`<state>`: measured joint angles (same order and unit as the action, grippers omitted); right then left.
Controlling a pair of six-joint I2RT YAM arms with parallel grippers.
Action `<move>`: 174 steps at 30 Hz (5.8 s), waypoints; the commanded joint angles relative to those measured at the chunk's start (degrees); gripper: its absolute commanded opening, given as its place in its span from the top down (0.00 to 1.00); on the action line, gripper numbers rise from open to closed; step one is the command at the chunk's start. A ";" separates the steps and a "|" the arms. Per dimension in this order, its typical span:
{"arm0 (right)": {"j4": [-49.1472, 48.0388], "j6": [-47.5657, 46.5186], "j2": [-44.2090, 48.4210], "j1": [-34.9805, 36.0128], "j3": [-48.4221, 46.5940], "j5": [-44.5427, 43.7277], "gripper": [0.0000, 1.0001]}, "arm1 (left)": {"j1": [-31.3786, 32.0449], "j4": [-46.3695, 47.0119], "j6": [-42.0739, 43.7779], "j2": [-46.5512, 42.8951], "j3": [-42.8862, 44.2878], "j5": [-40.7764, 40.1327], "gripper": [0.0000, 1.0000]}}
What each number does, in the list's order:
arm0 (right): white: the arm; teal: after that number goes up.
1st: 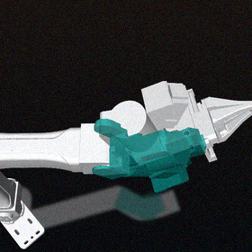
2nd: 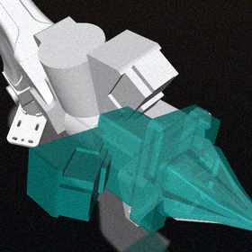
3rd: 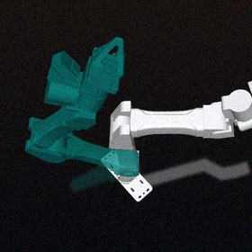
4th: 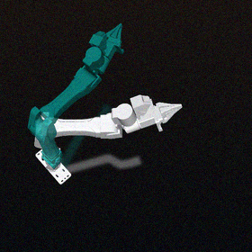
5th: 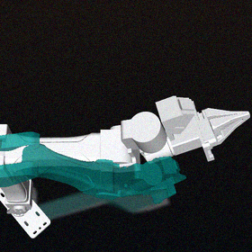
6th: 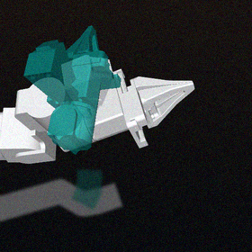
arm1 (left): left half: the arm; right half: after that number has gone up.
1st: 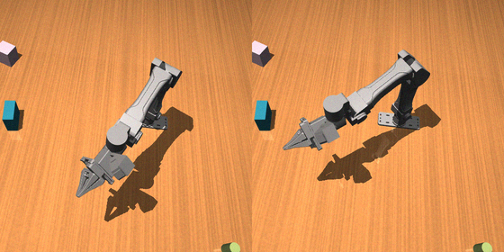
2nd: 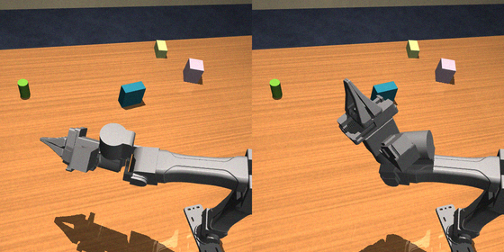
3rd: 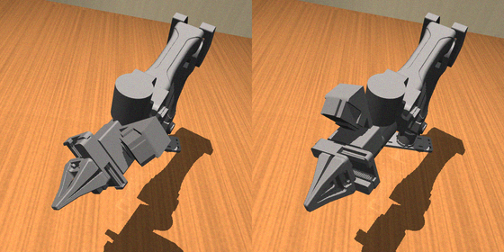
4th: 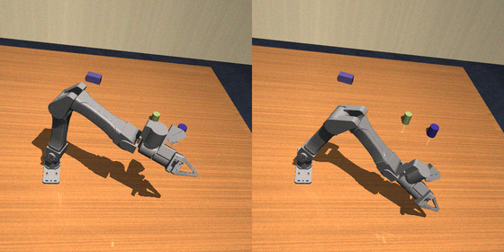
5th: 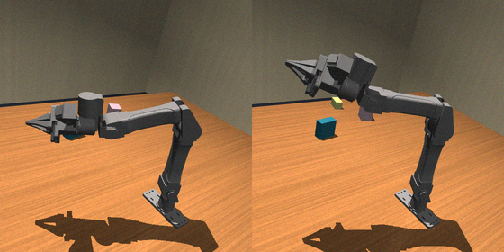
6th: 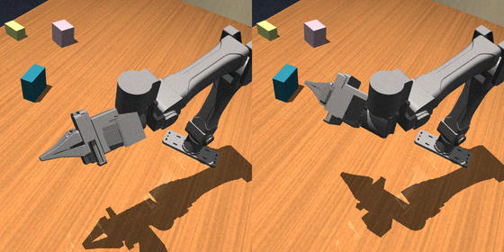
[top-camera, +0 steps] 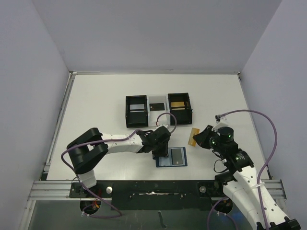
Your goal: Take the credit cards out of the card holder
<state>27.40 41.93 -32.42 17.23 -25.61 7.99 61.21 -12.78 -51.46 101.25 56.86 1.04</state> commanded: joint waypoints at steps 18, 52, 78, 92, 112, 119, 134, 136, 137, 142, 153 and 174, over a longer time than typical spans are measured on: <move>-23.60 -71.77 -28.72 0.62 -20.13 0.66 1.00 | -13.51 -2.27 7.85 -24.11 -6.54 1.28 0.58; -31.40 -97.11 -71.19 2.32 -41.40 0.73 1.00 | -24.47 -10.15 14.69 -34.29 -9.58 -3.23 0.32; -25.38 -98.85 -77.65 0.62 -45.67 9.59 0.63 | -27.21 -10.60 17.45 -29.25 -7.46 -0.78 0.32; -22.79 -97.47 -77.05 0.64 -47.44 9.91 0.53 | -27.21 -9.87 17.54 -29.62 -8.11 1.99 0.32; -39.93 -47.61 -36.61 0.54 -25.67 -5.90 0.37 | -26.99 0.76 10.90 -32.69 -8.97 10.72 0.27; -24.87 -22.42 -19.00 0.43 -18.45 -20.24 0.23 | -27.13 6.50 7.39 -37.59 -12.25 6.56 0.26; -21.93 8.55 7.93 0.46 7.46 -0.67 0.02 | -31.96 20.35 -3.31 -33.57 -19.87 21.49 0.24; -24.10 10.72 7.32 0.51 9.79 4.41 0.02 | -30.97 20.62 -3.09 -30.45 -18.33 24.10 0.24; -24.69 11.90 6.56 0.58 10.59 6.22 0.02 | -30.10 21.62 -3.29 -29.38 -17.71 24.93 0.24; -30.03 14.59 2.34 0.71 13.67 15.77 0.02 | -23.35 17.25 0.05 -25.00 -12.21 21.03 0.23; -28.00 18.89 -2.39 4.87 16.33 15.89 0.35 | -10.42 15.40 -0.61 -12.87 -5.97 15.82 0.48; -30.90 17.65 -17.28 10.80 15.95 12.87 0.67 | -6.99 10.86 -0.04 -3.44 -2.48 14.68 0.70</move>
<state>0.64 60.42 -47.42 27.53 -9.19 21.04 53.71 -2.09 -52.29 96.64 50.74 14.35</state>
